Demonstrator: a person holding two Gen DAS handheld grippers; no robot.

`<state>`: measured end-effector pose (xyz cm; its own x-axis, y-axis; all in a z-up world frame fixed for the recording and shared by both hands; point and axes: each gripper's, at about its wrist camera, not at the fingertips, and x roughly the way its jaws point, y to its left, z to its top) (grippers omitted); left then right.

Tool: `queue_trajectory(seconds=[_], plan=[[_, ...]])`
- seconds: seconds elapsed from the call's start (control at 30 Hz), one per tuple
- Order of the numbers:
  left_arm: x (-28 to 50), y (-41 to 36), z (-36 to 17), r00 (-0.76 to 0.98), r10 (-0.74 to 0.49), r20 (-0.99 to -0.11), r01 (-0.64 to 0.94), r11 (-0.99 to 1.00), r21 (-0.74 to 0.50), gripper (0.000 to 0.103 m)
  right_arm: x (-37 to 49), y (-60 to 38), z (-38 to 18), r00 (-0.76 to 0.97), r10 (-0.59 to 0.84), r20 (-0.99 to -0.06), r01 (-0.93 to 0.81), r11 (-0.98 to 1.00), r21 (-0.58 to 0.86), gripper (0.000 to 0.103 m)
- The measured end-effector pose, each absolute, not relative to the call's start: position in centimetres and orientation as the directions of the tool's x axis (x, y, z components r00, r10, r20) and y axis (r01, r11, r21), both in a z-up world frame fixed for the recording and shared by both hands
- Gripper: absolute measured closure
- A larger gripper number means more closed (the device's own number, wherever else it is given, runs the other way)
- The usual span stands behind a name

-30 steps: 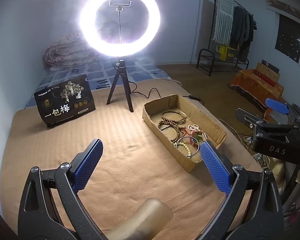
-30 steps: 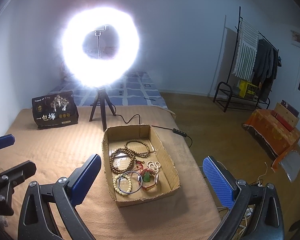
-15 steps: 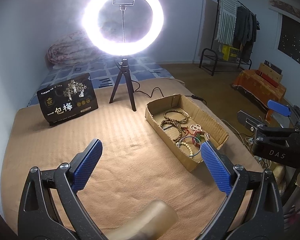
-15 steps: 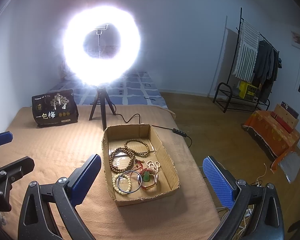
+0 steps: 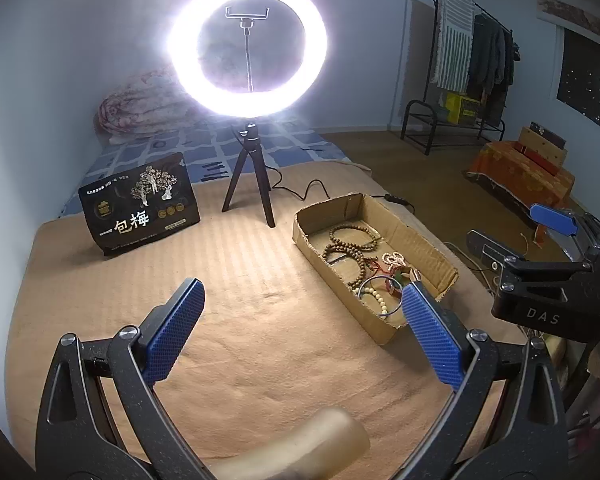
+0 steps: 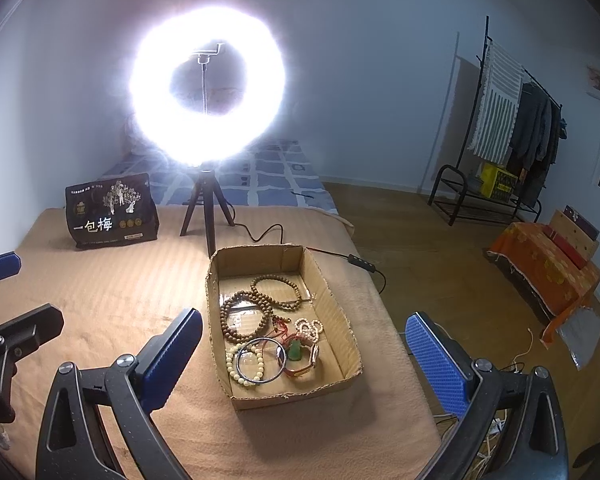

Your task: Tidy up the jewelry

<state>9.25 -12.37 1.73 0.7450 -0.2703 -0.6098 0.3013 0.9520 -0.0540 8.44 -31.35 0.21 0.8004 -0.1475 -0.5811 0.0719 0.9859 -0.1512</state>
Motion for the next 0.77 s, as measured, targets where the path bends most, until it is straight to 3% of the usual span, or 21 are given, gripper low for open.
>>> queue_trajectory(seconds=[0.77], plan=[[8.87,-12.33,2.29,0.787,-0.238,-0.569,0.279,0.96,-0.015,0.002,8.52,-31.04,-0.06,0.794,-0.146,-0.59,0.06,0.985,-0.162,0.0]])
